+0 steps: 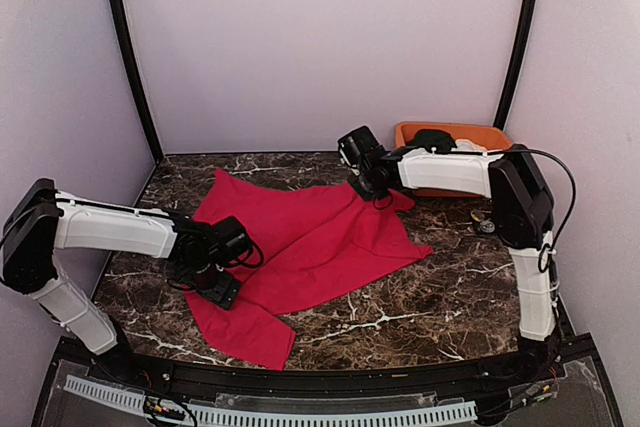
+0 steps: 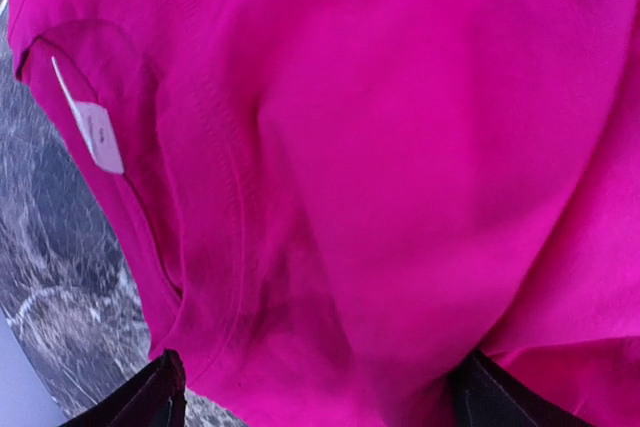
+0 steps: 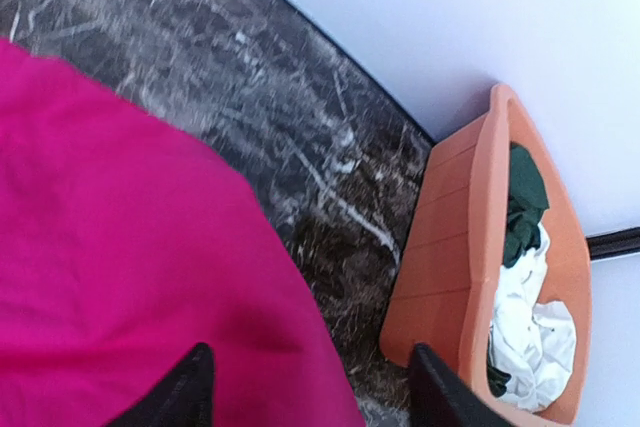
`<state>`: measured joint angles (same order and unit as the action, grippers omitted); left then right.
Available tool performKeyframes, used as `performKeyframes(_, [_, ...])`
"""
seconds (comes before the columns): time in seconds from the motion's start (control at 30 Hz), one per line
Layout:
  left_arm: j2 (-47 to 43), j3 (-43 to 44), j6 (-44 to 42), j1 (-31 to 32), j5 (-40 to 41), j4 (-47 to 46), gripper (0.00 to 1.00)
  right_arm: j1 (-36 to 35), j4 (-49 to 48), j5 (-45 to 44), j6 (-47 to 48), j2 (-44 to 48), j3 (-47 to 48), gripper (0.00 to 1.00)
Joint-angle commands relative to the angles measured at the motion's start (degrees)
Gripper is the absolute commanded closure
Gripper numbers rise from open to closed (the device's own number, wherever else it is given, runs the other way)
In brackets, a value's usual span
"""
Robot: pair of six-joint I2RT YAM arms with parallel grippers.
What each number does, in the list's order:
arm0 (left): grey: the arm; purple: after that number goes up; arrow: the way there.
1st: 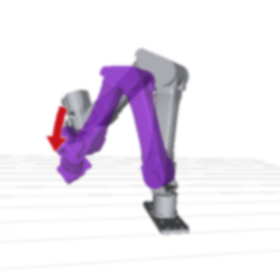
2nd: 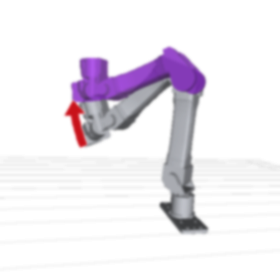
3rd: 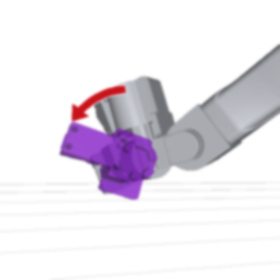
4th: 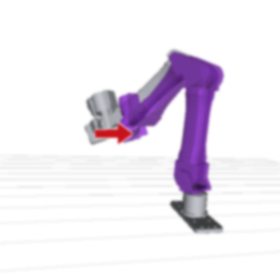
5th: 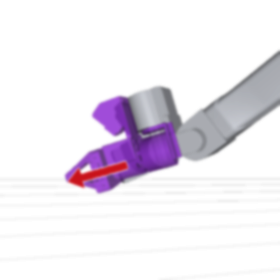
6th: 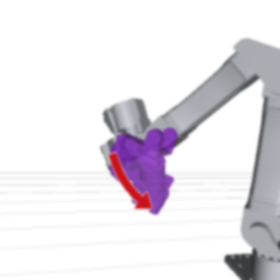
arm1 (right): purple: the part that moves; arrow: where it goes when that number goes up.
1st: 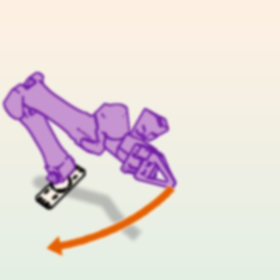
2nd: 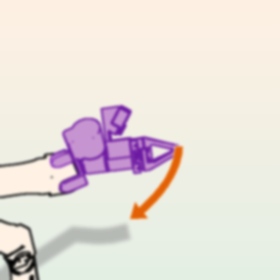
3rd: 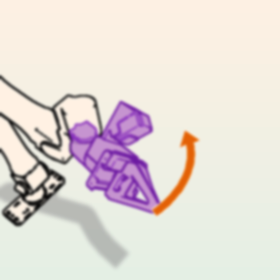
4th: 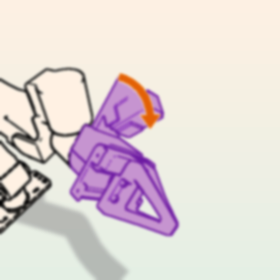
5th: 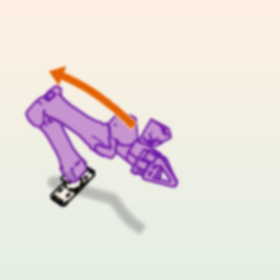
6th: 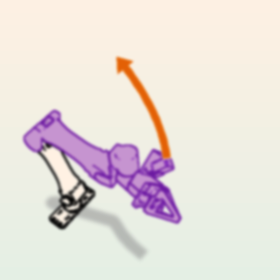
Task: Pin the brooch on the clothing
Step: Flatten out the crumpled clothing at the center of the board.
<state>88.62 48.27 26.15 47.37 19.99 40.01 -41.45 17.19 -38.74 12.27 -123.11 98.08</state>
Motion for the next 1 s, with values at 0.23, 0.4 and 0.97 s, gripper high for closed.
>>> performKeyframes(0.23, [-8.8, 12.6, -1.3, -4.5, 4.6, 3.4, 0.01, -1.1, 21.4, 10.9, -14.7, 15.0, -8.6, 0.01])
performKeyframes(0.4, [-2.6, 17.4, -2.1, -6.7, 3.1, -1.3, 0.01, -4.8, 23.9, 15.2, -14.3, 19.9, -15.6, 0.03])
performKeyframes(0.97, [0.4, 15.7, -1.8, -3.8, -4.3, -10.2, 0.01, -11.1, 19.1, 29.8, -22.2, 17.7, -29.5, 0.21])
